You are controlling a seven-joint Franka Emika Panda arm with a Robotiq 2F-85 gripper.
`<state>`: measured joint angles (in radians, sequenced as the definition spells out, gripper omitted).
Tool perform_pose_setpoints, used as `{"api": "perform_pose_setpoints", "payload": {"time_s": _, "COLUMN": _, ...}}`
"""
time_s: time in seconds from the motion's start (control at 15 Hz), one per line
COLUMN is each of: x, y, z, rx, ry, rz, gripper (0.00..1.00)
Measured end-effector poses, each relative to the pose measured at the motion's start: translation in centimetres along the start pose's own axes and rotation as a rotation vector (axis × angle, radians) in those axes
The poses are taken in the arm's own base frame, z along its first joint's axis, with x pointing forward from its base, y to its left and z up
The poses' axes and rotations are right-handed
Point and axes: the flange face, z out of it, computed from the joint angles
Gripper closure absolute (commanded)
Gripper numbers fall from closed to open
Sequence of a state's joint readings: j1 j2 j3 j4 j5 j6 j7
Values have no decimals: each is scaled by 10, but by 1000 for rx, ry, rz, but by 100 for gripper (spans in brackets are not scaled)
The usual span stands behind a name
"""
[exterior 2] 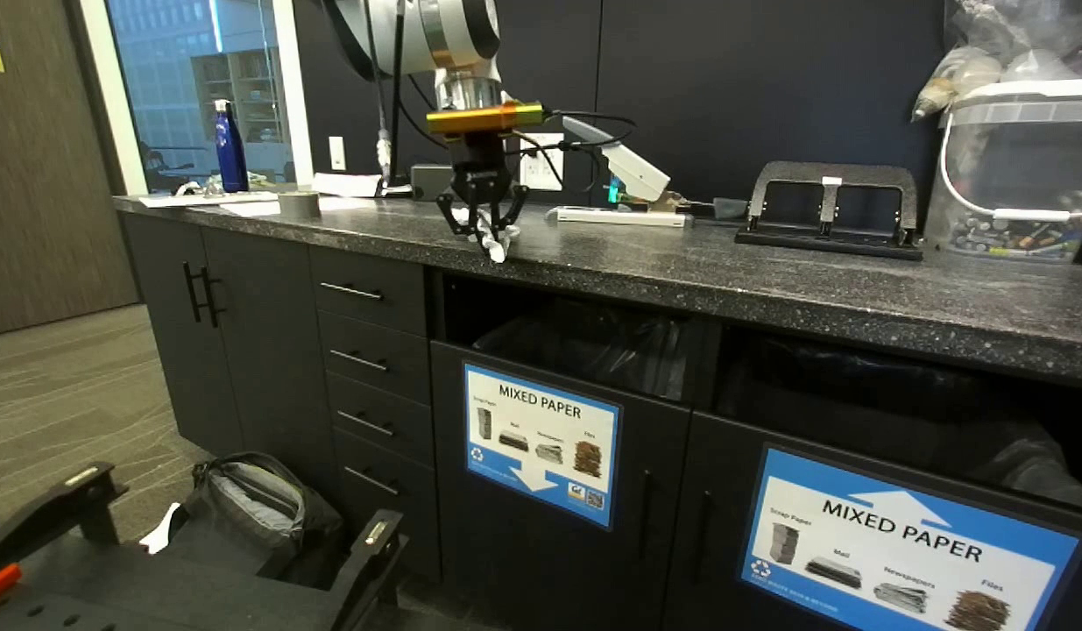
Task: The papers on the counter and put them in the recycle bin
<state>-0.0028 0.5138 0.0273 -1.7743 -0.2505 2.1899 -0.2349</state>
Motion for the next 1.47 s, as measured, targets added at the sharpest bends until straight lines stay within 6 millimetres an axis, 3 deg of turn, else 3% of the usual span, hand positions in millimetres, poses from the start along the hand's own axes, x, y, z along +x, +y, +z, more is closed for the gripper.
{"api": "perform_pose_setpoints", "payload": {"time_s": 0.33, "x": -61, "y": -72, "z": 29, "rx": 30, "ry": -120, "rz": 116, "gripper": 86}}
{"api": "perform_pose_setpoints", "payload": {"time_s": 0.53, "x": -89, "y": -111, "z": 52, "rx": 38, "ry": -60, "rz": 219, "gripper": 86}}
{"api": "perform_pose_setpoints", "payload": {"time_s": 0.8, "x": -123, "y": -141, "z": 86, "rx": 77, "ry": 64, "rz": 362, "gripper": 86}}
{"api": "perform_pose_setpoints", "payload": {"time_s": 1.0, "x": -140, "y": -141, "z": 105, "rx": 85, "ry": 182, "rz": 474, "gripper": 86}}
{"api": "perform_pose_setpoints", "payload": {"time_s": 1.47, "x": -146, "y": -96, "z": 162, "rx": 49, "ry": 354, "rz": 747, "gripper": 87}}
